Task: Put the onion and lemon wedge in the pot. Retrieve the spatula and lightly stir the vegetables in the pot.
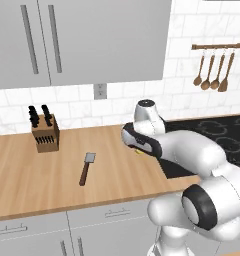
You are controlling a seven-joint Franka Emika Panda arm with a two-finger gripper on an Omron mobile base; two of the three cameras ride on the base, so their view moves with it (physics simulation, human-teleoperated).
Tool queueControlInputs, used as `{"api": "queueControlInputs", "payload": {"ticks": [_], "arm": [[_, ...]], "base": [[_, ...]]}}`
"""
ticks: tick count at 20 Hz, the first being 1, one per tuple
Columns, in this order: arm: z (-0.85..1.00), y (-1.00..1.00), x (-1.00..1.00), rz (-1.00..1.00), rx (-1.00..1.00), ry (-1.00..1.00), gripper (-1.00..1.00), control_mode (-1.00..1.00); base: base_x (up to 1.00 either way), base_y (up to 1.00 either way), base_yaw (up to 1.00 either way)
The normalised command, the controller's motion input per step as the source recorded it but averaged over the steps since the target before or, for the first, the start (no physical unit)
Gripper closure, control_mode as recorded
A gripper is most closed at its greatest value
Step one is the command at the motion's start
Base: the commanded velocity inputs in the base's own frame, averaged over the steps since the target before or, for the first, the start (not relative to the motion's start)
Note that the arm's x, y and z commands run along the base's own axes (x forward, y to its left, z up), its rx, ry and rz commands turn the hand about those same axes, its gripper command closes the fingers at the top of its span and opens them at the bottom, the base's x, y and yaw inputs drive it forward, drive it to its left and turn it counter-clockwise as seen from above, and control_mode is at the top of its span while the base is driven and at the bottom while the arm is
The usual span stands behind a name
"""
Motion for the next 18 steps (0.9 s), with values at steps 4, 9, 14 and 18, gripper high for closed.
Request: {"api": "queueControlInputs", "payload": {"ticks": [4,9,14,18], "arm": [[1.0,-0.63,-1.0,0.01,0.07,0.0,1.0,-1.0],[0.97,-0.34,-0.89,0.03,0.01,0.02,1.0,-1.0],[0.46,-0.02,-0.71,0.09,0.0,0.01,1.0,-1.0],[0.1,-0.01,-0.62,0.01,-0.01,0.0,1.0,-1.0]], "base": [[0.0,0.0,0.0],[0.0,0.0,0.0],[0.0,0.0,0.0],[0.0,0.0,0.0]]}}
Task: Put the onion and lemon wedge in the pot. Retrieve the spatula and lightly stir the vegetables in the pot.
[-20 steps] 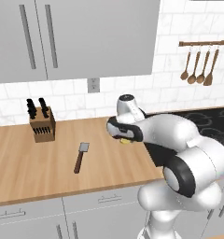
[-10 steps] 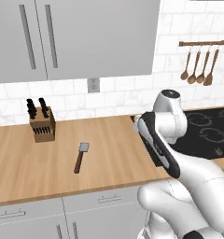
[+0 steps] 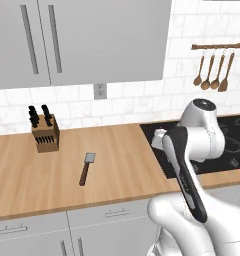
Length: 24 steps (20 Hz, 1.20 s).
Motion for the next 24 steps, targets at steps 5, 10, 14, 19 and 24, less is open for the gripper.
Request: {"api": "queueControlInputs", "payload": {"ticks": [5,10,14,19,24], "arm": [[0.0,0.0,0.0,0.0,0.0,0.0,1.0,1.0],[0.0,0.0,0.0,0.0,0.0,0.0,1.0,1.0],[0.0,0.0,0.0,0.0,0.0,0.0,1.0,1.0],[0.0,0.0,0.0,0.0,0.0,0.0,1.0,1.0],[0.0,0.0,0.0,0.0,0.0,0.0,1.0,1.0]], "base": [[-0.32,-0.62,0.0],[-0.04,-1.0,0.0],[0.02,-1.0,0.02],[0.26,-1.0,0.07],[0.81,-0.59,0.01]]}}
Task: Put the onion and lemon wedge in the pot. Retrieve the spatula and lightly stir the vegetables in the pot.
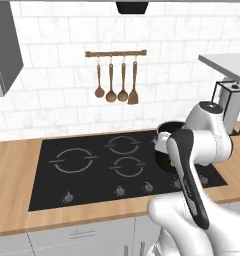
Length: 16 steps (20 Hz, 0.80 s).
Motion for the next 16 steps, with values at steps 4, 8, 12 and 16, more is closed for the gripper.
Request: {"api": "queueControlInputs", "payload": {"ticks": [4,8,12,16], "arm": [[0.23,-0.17,0.19,0.0,0.03,0.01,1.0,-1.0],[0.71,-0.55,0.0,0.0,0.03,-0.06,1.0,-1.0],[0.46,-0.67,0.4,0.0,0.0,-0.05,1.0,-1.0],[0.07,-0.37,0.97,0.0,0.0,0.0,1.0,-1.0]], "base": [[0.5,-0.18,0.0],[0.0,0.0,0.0],[0.0,0.0,0.0],[0.0,0.0,0.0]]}}
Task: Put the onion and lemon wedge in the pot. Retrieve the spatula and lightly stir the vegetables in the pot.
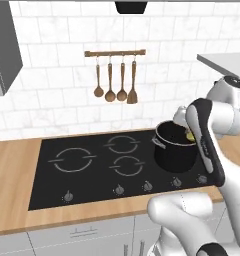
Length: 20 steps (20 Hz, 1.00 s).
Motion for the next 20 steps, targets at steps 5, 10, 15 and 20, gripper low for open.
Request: {"api": "queueControlInputs", "payload": {"ticks": [5,10,15,20], "arm": [[-0.07,-0.04,1.0,0.0,-0.01,0.04,1.0,-1.0],[-0.2,0.0,0.82,0.0,-0.04,0.02,1.0,-1.0],[-0.56,-0.2,0.3,0.0,-0.08,0.0,1.0,-1.0],[-0.52,-0.33,0.03,0.0,-0.07,0.0,1.0,-1.0]], "base": [[0.0,0.0,0.0],[0.0,0.0,0.0],[0.0,0.0,0.0],[0.0,0.0,0.0]]}}
